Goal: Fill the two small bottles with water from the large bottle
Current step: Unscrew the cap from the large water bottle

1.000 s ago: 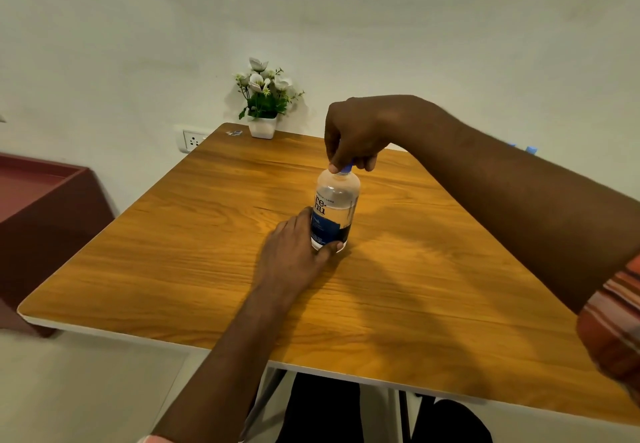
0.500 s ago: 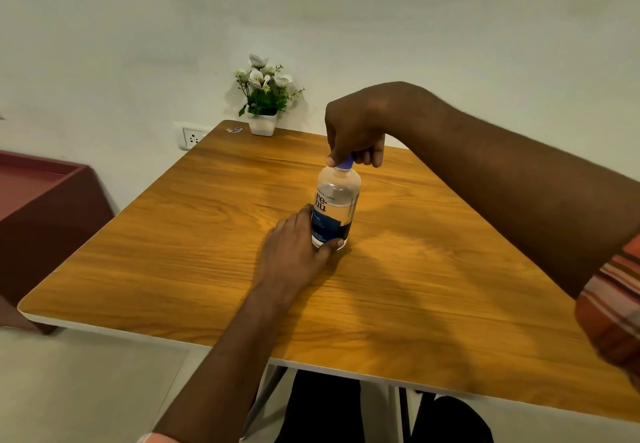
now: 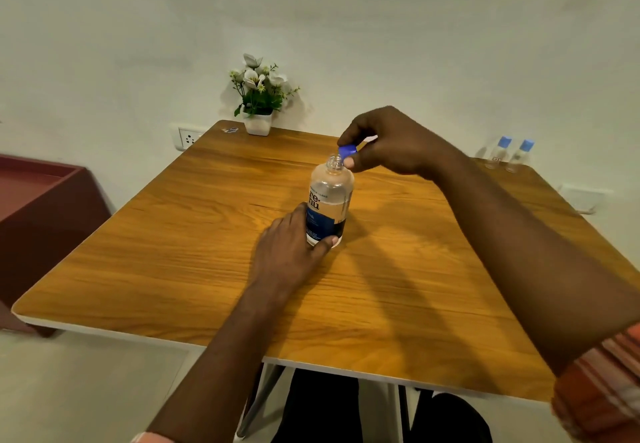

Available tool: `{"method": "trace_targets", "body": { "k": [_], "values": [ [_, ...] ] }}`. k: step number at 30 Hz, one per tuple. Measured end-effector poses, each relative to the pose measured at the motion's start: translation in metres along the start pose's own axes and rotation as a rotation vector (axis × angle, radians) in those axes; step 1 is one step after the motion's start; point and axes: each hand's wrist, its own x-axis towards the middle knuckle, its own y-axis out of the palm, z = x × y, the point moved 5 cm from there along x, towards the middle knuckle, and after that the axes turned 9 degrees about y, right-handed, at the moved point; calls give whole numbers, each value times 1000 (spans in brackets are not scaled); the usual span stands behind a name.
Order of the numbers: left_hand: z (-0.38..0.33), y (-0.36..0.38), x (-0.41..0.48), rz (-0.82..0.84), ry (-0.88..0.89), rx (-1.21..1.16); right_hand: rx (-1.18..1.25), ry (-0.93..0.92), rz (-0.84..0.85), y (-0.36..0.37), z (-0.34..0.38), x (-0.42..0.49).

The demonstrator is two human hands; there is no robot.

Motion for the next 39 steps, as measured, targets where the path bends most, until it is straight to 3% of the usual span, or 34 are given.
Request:
{"method": "trace_targets", "body": {
  "k": [5, 12, 17, 21, 32, 39],
  "values": [
    [0, -1, 0, 3, 4, 3, 310, 1, -124, 18, -32, -13],
    [1, -1, 1, -12, 14, 36, 517, 108, -416, 42, -76, -32],
    [2, 0, 1, -24, 13, 78, 546, 253, -380, 74, -107, -38],
    [3, 0, 2, -13, -13, 85, 540, 251, -312, 95, -117, -38],
    [3, -1, 3, 2, -48, 90, 404, 304, -349, 114, -115, -29],
    [2, -5, -4, 17, -100, -26, 352, 313, -327, 112, -117, -29]
  ]
}}
